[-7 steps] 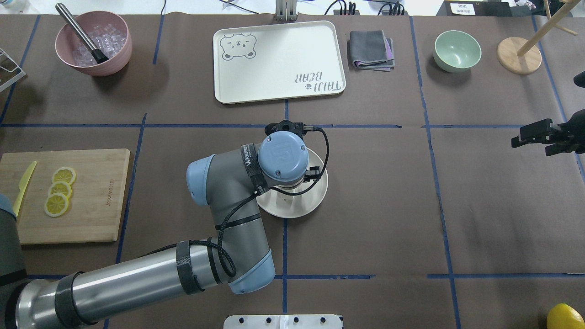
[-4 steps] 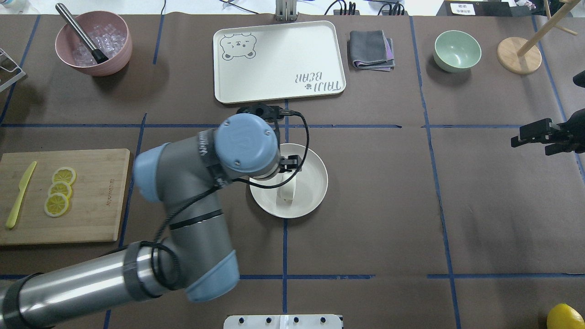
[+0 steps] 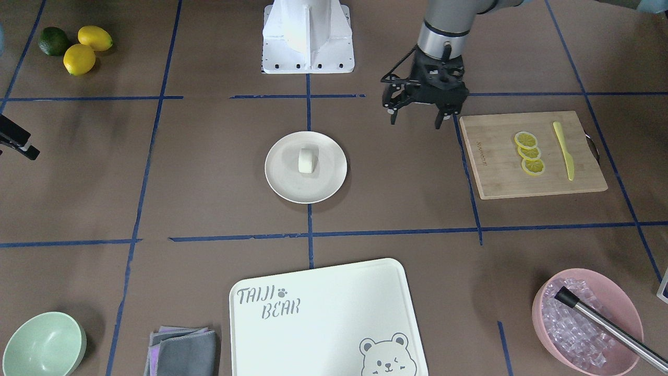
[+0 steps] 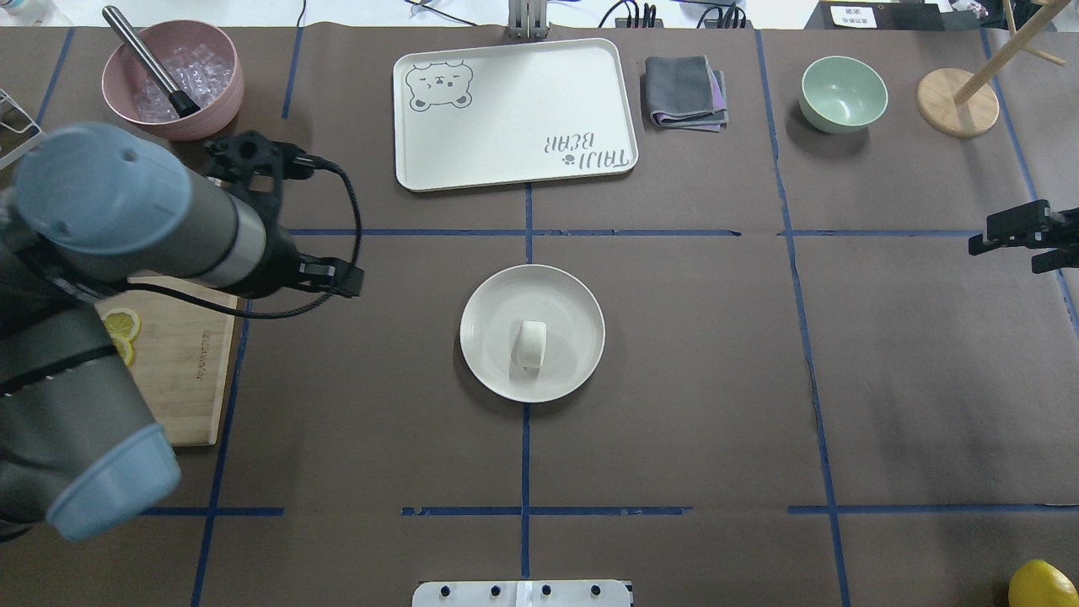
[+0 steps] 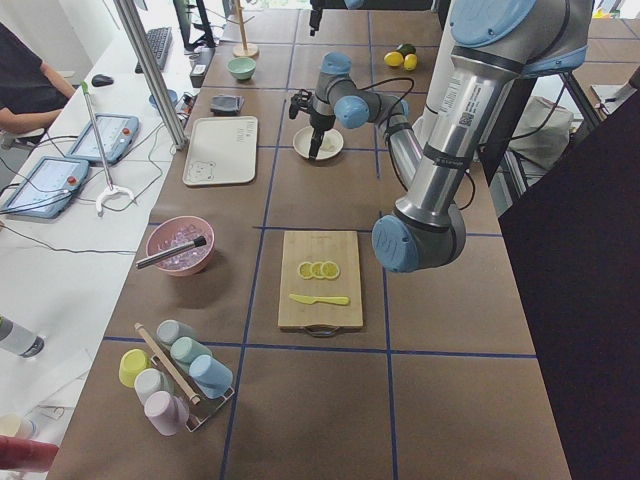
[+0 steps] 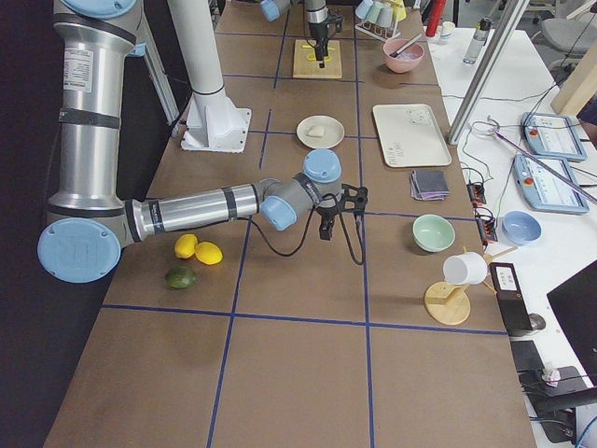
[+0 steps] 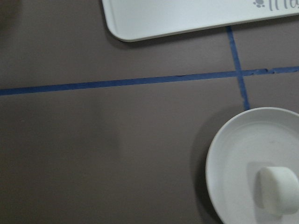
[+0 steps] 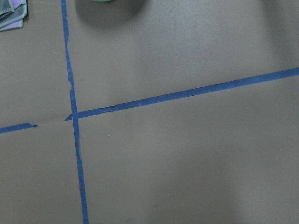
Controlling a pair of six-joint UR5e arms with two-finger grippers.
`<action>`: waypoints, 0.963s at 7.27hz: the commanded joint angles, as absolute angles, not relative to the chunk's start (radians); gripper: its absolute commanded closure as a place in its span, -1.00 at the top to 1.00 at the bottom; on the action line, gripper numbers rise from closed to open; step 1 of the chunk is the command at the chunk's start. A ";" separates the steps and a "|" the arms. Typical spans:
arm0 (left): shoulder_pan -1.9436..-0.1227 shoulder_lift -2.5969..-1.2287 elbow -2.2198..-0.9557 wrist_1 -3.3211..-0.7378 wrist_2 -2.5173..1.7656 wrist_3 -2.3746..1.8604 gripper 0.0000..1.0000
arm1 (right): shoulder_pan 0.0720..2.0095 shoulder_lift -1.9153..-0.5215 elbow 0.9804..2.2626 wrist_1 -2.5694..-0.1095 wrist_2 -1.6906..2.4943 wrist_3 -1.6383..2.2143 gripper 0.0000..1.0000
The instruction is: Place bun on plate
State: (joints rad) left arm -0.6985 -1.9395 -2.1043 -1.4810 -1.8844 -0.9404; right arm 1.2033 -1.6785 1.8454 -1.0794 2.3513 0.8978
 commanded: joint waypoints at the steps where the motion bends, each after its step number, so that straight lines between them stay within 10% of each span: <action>1: -0.927 -1.780 -2.111 -1.483 -2.075 -0.629 0.98 | 1.294 -1.678 1.839 -1.232 2.378 0.652 1.00; 7: -1.478 -1.661 -1.708 -1.464 -2.313 0.257 0.98 | 1.549 -1.605 1.718 -1.671 2.361 -0.121 1.00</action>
State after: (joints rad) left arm -1.4131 -1.6652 -1.7641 -1.4734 -2.2999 0.1664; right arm 1.5260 -1.6079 1.7684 -1.6576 2.3641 -0.0352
